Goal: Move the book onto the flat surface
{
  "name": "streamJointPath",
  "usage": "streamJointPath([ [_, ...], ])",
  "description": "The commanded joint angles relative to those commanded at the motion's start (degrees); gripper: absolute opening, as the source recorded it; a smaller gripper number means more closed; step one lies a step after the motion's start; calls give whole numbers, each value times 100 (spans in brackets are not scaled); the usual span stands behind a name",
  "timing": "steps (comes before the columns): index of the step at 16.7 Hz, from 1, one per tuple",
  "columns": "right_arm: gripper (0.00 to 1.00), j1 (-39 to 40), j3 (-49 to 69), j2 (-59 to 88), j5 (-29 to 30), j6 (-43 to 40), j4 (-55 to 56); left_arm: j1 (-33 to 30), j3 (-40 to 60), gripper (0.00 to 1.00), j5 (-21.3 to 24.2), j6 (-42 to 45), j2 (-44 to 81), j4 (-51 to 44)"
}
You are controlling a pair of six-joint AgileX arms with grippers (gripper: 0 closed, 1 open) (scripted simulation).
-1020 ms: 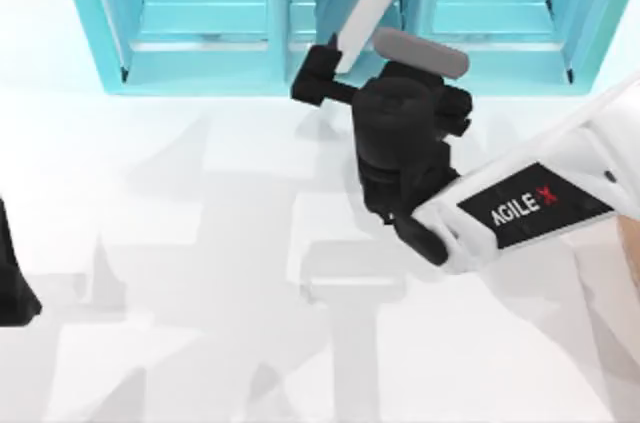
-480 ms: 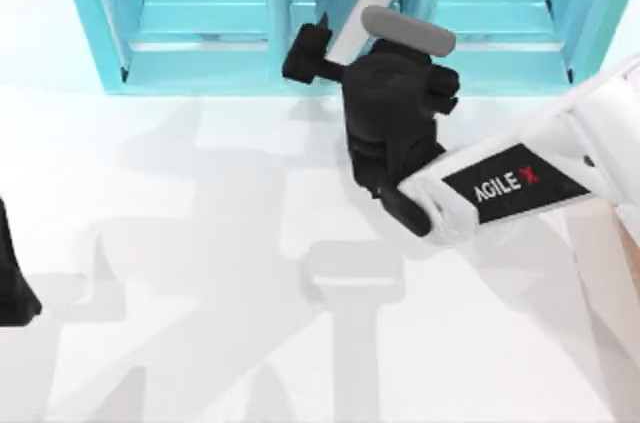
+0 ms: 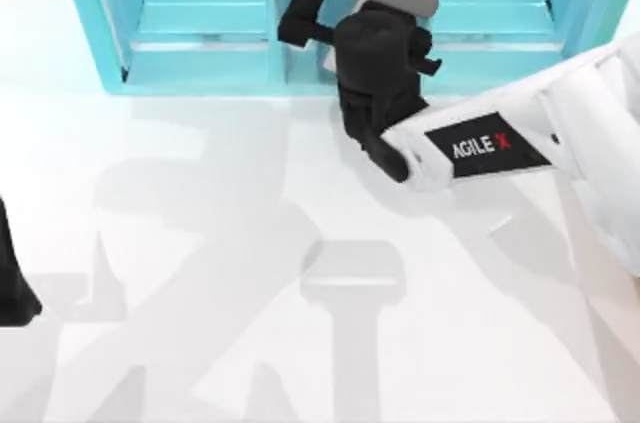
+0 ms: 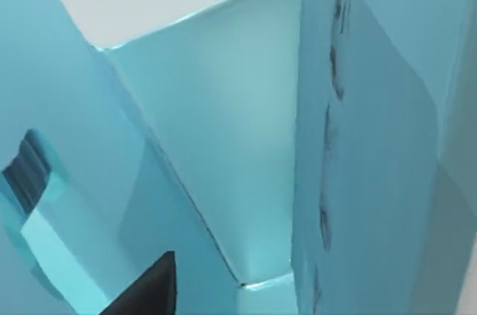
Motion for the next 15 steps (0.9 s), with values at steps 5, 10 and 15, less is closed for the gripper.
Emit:
streamJointPath([
  [5, 100, -30, 112, 61, -28, -5, -48, 0, 0, 100, 0, 0, 0, 0],
  [10, 62, -30, 112, 61, -28, -5, -48, 0, 0, 100, 0, 0, 0, 0],
  [15, 25, -30, 112, 61, -28, -5, -48, 0, 0, 100, 0, 0, 0, 0],
])
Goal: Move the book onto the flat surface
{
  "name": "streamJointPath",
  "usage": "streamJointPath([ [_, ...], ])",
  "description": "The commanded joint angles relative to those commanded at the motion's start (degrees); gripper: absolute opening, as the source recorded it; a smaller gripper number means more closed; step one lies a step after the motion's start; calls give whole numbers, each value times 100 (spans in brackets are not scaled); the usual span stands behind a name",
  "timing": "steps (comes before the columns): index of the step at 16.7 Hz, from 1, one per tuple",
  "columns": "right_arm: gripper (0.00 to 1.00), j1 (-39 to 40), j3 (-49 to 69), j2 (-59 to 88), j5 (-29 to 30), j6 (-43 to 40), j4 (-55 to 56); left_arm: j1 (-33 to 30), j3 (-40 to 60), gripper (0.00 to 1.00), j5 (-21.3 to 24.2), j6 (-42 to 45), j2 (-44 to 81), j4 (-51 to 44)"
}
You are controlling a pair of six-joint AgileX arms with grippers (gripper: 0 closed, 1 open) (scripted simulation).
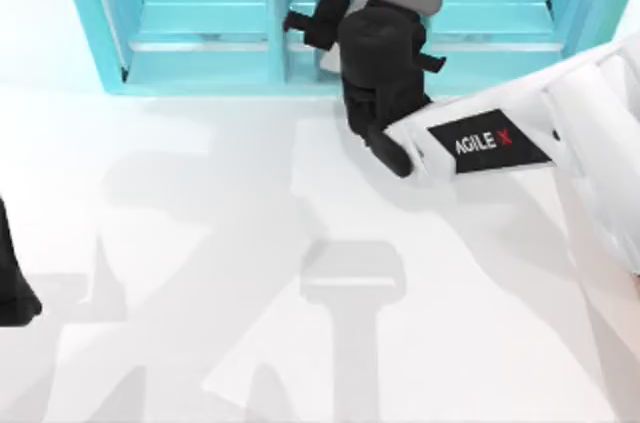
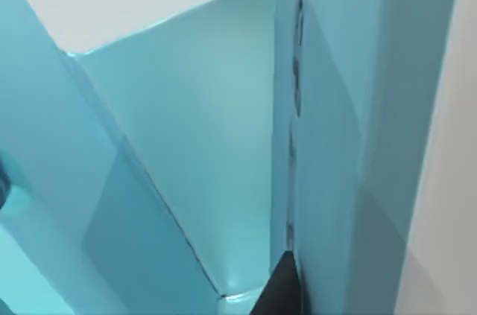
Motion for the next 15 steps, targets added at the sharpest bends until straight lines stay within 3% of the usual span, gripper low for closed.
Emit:
streamJointPath([
  [3, 2, 0, 0, 0, 0, 0, 0, 0, 0, 100, 0, 0, 0, 0],
  [4, 0, 0, 0, 0, 0, 0, 0, 0, 0, 100, 0, 0, 0, 0],
  [15, 0, 80, -199, -198, 193, 55, -197, 0, 0, 100, 0, 0, 0, 0],
])
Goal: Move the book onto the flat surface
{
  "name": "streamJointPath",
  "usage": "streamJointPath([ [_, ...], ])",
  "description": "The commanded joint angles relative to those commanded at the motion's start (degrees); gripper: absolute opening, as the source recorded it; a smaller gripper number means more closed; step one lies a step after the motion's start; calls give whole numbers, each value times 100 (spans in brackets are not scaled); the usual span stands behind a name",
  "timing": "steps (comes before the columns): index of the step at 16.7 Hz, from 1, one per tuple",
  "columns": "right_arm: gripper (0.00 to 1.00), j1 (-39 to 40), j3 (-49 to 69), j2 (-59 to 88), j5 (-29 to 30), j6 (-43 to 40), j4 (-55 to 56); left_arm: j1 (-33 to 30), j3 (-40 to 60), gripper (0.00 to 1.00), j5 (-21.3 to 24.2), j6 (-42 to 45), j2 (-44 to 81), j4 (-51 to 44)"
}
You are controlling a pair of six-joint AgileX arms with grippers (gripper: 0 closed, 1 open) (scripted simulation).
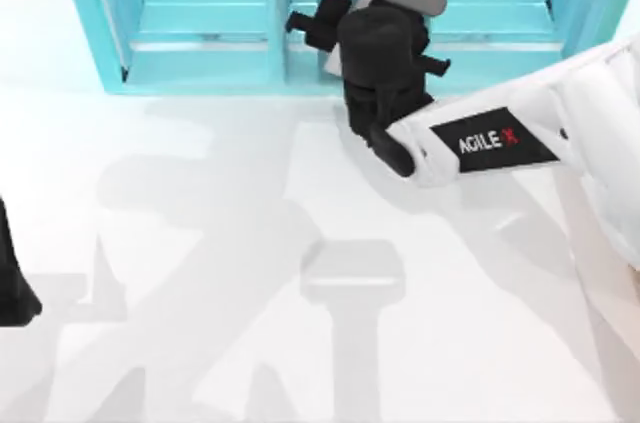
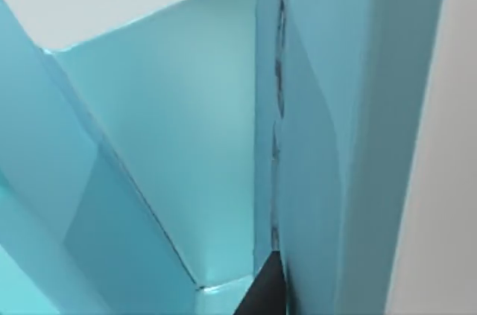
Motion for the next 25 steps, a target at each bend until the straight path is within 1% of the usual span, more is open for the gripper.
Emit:
streamJointPath([
  [3, 0, 331, -529, -729, 320, 70, -491, 0, 0, 100, 0, 0, 0, 0],
  [6, 0, 744, -975, -1902, 544, 139, -893, 0, 0, 100, 0, 0, 0, 0],
  [8, 0, 865, -1219, -2750, 769, 186, -1130, 0, 0, 100, 0, 0, 0, 0],
  [11, 0, 1166, -1915, -3936, 1111, 206, -1799, 0, 0, 100, 0, 0, 0, 0],
  [13, 0, 1473, -2304, -4457, 1338, 242, -2176, 0, 0, 100, 0, 0, 0, 0],
  [16, 0, 1776, -2515, -4801, 1529, 379, -2393, 0, 0, 100, 0, 0, 0, 0],
  [21, 0, 1756, -2514, -4768, 1522, 379, -2393, 0, 0, 100, 0, 0, 0, 0],
  [23, 0, 1803, -2594, -4792, 1525, 196, -2335, 0, 0, 100, 0, 0, 0, 0],
  [25, 0, 1902, -2781, -4832, 1536, -233, -2219, 0, 0, 100, 0, 0, 0, 0],
])
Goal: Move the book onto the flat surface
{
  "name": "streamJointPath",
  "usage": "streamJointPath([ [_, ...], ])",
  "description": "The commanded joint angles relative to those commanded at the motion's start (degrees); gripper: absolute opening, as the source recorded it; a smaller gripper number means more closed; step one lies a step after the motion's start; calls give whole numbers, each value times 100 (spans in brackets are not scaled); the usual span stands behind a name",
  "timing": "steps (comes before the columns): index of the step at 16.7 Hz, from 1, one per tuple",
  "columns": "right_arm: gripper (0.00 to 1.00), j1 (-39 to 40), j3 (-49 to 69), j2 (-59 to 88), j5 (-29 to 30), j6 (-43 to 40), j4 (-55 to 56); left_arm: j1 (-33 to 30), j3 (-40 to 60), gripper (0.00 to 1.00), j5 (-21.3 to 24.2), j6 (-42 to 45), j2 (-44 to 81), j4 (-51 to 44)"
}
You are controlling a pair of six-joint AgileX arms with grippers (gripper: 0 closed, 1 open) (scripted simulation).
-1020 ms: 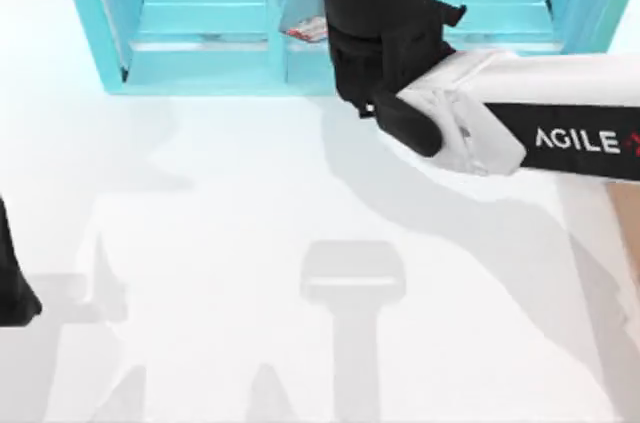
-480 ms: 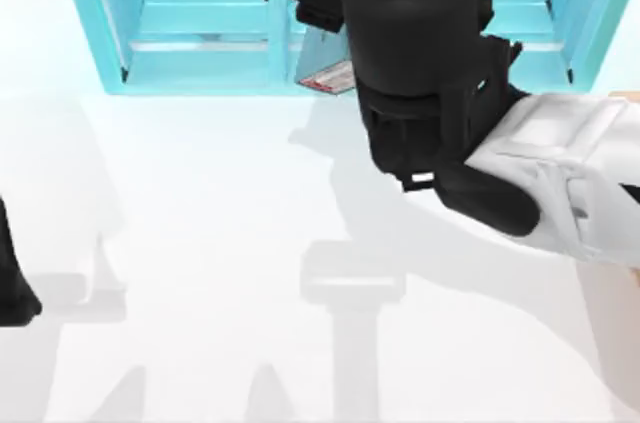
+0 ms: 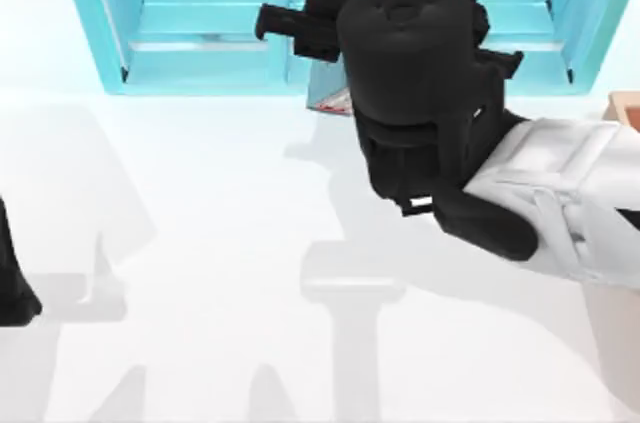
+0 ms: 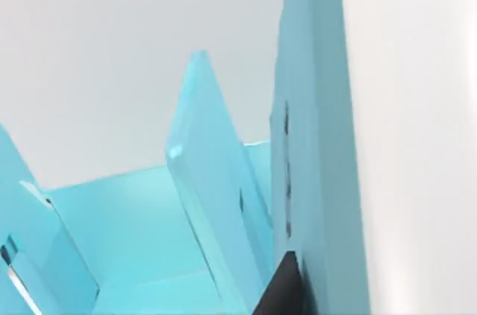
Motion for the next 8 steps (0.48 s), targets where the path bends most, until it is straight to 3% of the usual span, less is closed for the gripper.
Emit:
streamJointPath([
  [3, 0, 222, -472, -72, 41, -1093, 251, 0, 0, 100, 0, 0, 0, 0],
  [8, 0, 682, -1606, -269, 128, -3734, 789, 0, 0, 100, 0, 0, 0, 0],
])
